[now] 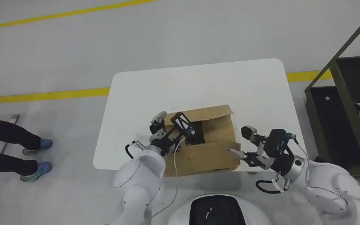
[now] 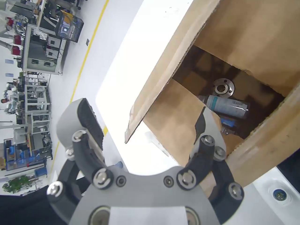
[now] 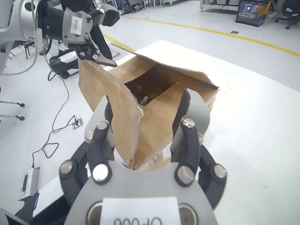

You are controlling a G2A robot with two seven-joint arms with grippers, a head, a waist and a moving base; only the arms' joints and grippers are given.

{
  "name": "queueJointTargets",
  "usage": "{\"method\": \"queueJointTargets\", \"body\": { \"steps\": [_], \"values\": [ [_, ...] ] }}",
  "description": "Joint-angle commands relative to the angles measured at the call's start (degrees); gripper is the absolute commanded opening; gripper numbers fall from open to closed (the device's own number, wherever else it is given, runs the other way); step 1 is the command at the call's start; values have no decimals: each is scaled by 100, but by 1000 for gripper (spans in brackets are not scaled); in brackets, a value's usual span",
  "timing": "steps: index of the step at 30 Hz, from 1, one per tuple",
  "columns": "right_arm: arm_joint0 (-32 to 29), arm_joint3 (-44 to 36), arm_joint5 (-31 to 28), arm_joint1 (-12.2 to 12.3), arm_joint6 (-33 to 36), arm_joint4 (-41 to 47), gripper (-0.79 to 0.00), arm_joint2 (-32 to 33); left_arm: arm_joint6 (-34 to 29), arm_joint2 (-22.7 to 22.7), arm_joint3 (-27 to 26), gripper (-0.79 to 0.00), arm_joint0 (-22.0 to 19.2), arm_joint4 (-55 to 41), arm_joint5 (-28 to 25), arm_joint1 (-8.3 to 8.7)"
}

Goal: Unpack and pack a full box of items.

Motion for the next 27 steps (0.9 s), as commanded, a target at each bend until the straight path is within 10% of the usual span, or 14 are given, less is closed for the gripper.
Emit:
{"method": "queueJointTargets", "body": {
  "steps": [1, 8, 20, 27],
  "values": [
    [17, 44, -15, 4, 26, 239, -62, 15, -29, 25, 3, 0, 3, 21, -46, 8],
    [67, 200, 463, 2, -93, 898, -188, 298, -67, 52, 31, 0, -5, -21, -50, 22],
    [1126, 326, 1258, 35, 1086, -1024, -18, -189, -49, 154, 192, 0, -131, -1, 18, 35],
    [2105, 981, 1197, -29, 1372, -1600, -197, -976, -68, 162, 248, 0, -192, 7, 43, 45]
  ]
}}
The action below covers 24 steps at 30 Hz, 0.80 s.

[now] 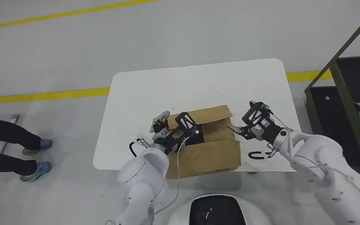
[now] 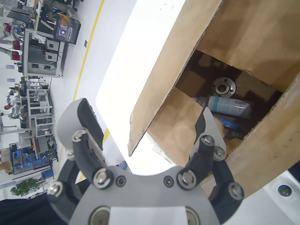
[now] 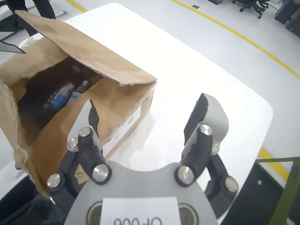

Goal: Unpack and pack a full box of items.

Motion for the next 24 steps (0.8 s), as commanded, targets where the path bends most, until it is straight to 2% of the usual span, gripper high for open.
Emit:
{"method": "queueJointTargets", "body": {
  "steps": [1, 2, 5, 9, 15, 18, 24],
  "values": [
    [332, 236, -19, -26, 33, -90, -326, -219, -9, 1, 15, 0, -10, -4, 7, 3],
    [462, 354, -20, -42, 37, -90, -397, -315, -14, -1, 17, 0, -16, -5, 16, 4],
    [853, 634, -6, -84, 155, -210, -493, -571, -20, 5, 27, 0, -32, -12, 26, 8],
    [1257, 906, -48, -131, 294, -215, -785, -804, -40, 5, 43, 0, -65, -18, 32, 13],
    [1616, 1216, -204, -181, 496, 228, -785, -952, -61, -1, 42, 0, -81, -22, 65, 21],
    [1701, 1404, -116, -220, 543, 1125, -785, -886, -74, -6, 25, 0, -89, -9, 70, 27],
    [1901, 1775, 188, -263, 835, 2292, -785, -767, -92, -36, -13, 0, -115, -9, 88, 37]
  ]
}}
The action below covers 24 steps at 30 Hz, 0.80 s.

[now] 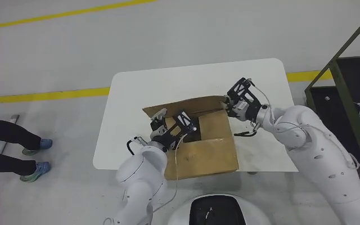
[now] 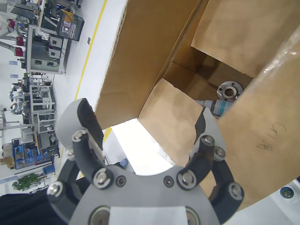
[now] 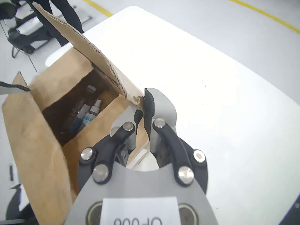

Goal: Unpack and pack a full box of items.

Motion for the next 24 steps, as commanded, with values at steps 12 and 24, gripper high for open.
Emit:
{"method": "queueJointTargets", "body": {
  "steps": [12, 24],
  "values": [
    [173, 731, 947, -29, 197, 1568, -785, 387, 69, -59, -55, 0, -6, 3, 58, 25],
    [287, 1328, 1120, -21, 211, 1860, -785, 452, 131, -98, -32, 0, -44, 0, 48, 49]
  ]
}}
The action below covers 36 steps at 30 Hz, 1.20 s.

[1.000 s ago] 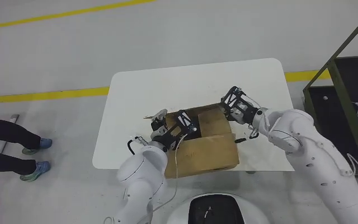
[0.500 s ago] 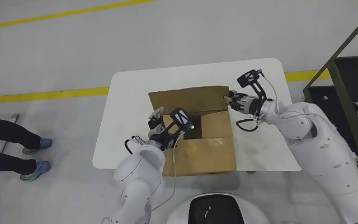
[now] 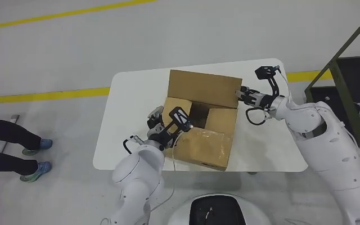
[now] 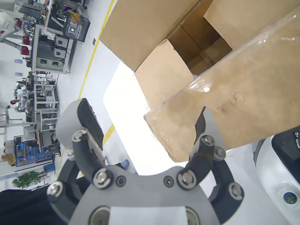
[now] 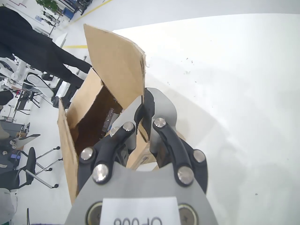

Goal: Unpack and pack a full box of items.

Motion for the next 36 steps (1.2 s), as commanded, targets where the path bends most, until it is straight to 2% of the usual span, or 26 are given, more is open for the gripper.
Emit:
{"method": "queueJointTargets", "body": {
  "steps": [1, 10, 11, 12, 13, 14, 15, 16, 17, 25, 26, 27, 32, 36],
  "values": [
    [33, 159, 4, -5, -8, -20, -785, -46, 5, 1, 8, 0, -5, -7, -6, 4],
    [147, 518, -26, -32, -116, -5, -785, -208, 3, -9, 23, 0, -10, -12, 25, 18],
    [155, 541, -25, -31, -123, 3, -763, -208, 10, -6, 25, 0, -8, -24, 30, 18],
    [158, 537, -17, -29, -138, 7, -542, -197, 12, -3, 27, 0, -7, -28, 28, 20],
    [146, 493, -37, -28, -187, 62, -440, -170, 20, 2, 26, 0, -8, -24, 29, 21],
    [115, 459, -58, -23, -231, 90, -413, -136, 26, 7, 26, 0, -6, -23, 37, 23],
    [84, 405, -81, -12, -266, 94, -348, -87, 36, 10, 23, 0, -5, -22, 45, 24],
    [35, 314, -124, -3, -330, 172, -46, -18, 48, 13, 15, 0, -4, -17, 59, 25],
    [-40, 215, -199, 12, -341, 214, 0, 44, 59, 15, 9, 0, 1, -13, 70, 27],
    [-940, -984, -480, 162, -450, 384, 0, 753, 415, -32, -116, 0, 205, -91, 117, 58],
    [-1082, -1160, -549, 179, -506, 424, -326, 859, 473, -47, -149, 0, 257, -126, 141, 62],
    [-1240, -1328, -611, 196, -547, 446, -406, 967, 512, -76, -174, 0, 311, -175, 166, 66],
    [-2078, -2100, -1038, 273, -534, 772, -505, 1462, 596, -309, -418, 0, 594, -288, 183, 105],
    [-2537, -2369, -1417, 315, -112, 1346, -489, 1586, 655, -533, -605, 0, 818, -292, 217, 141]
  ]
}}
